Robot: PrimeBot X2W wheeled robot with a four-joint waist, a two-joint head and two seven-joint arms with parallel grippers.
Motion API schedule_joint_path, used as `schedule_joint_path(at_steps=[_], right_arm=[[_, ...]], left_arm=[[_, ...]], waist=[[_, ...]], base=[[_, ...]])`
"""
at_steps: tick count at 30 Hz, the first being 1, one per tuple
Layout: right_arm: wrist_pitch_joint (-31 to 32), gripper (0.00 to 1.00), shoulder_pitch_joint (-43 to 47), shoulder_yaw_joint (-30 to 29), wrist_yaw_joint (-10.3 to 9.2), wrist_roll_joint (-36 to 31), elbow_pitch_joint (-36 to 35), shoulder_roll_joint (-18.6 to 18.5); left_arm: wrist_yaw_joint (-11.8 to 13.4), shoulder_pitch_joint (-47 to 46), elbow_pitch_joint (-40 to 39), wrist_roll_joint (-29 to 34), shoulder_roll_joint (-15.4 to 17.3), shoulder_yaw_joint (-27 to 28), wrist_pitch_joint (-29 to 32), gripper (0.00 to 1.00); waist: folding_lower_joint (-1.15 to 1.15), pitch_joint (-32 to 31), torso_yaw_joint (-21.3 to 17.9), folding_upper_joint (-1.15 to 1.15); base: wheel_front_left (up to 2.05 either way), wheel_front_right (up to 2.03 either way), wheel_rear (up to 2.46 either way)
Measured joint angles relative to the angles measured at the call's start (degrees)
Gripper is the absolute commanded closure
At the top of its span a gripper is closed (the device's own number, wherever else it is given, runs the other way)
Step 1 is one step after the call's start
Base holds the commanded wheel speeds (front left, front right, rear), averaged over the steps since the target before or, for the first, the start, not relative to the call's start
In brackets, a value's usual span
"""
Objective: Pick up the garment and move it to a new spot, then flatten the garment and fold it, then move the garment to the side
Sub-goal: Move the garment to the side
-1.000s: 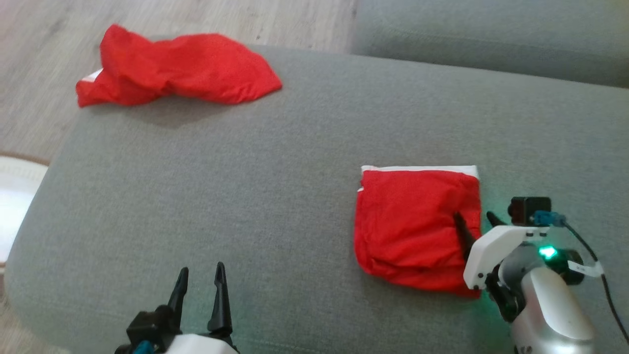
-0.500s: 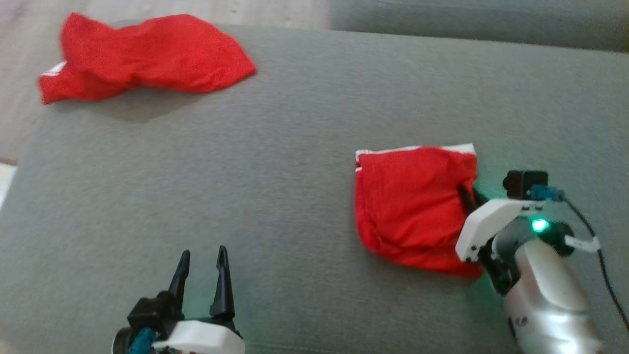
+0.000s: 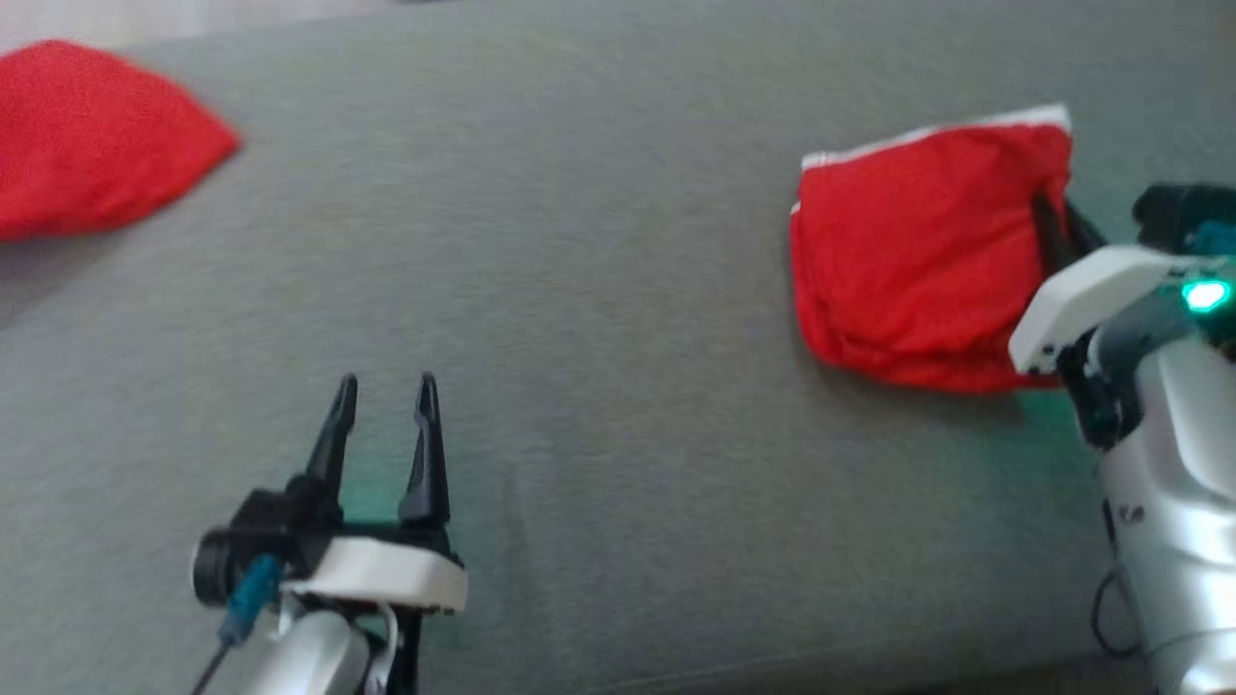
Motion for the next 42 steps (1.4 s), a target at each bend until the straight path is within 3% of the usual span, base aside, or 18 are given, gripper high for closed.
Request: schedule_joint_path(at_steps=[7,13,25,30,31,32,33,42], right_arm=[[-1.68,1.00,-3.41,-0.19,0.00,0.55,-0.03,-0.01],[-2.52,1.00,-6.86,1.83,0.00,0.43,1.92,-0.82],[-1.76,1.00,-17.11,0.53,0.00,0.25,10.05,-13.76],[-2.69,1.00,-20.27,-1.67,0.00,-1.74,13.46,-16.49],[-3.36,0.72,-20.72,-1.87,0.00,-2.69,13.99,-16.75],[-4.28,0.16,-20.98,-2.12,0.00,-3.70,14.37,-16.95],[-6.15,0.00,-21.14,-2.50,0.00,-4.54,14.45,-17.00],[-13.51,0.00,-22.02,-4.87,0.00,-9.54,17.16,-14.39]], left_arm=[[0.52,-3.02,-3.09,1.58,1.91,-0.43,2.91,0.00],[1.04,-4.00,-4.78,2.01,2.66,-0.97,4.34,0.00],[2.58,-4.22,-7.55,2.37,3.46,-0.74,4.58,0.00],[3.00,-4.21,-8.26,2.40,3.76,-0.63,4.57,0.00],[3.01,-4.22,-8.33,2.40,3.77,-0.63,4.57,0.00],[3.05,-4.22,-8.46,2.42,3.77,-0.65,4.57,0.00],[3.07,-4.22,-8.54,2.49,3.76,-0.66,4.57,0.00],[3.23,-4.22,-7.50,2.26,3.00,-0.98,3.72,0.00]], waist=[[0.00,4.97,-6.65,0.00],[0.00,7.74,-8.19,0.00],[-0.01,10.36,-0.75,0.00],[0.00,12.30,1.87,0.00],[0.00,12.62,2.23,0.00],[0.00,12.91,2.53,0.00],[0.00,13.13,2.75,0.00],[-0.01,10.79,2.83,0.00]], base=[[0.00,0.00,0.00],[0.00,0.00,0.00],[0.00,0.00,0.00],[0.00,0.00,0.00],[0.00,0.00,0.00],[0.00,0.00,0.00],[0.00,0.00,0.00],[0.00,0.00,0.00]])
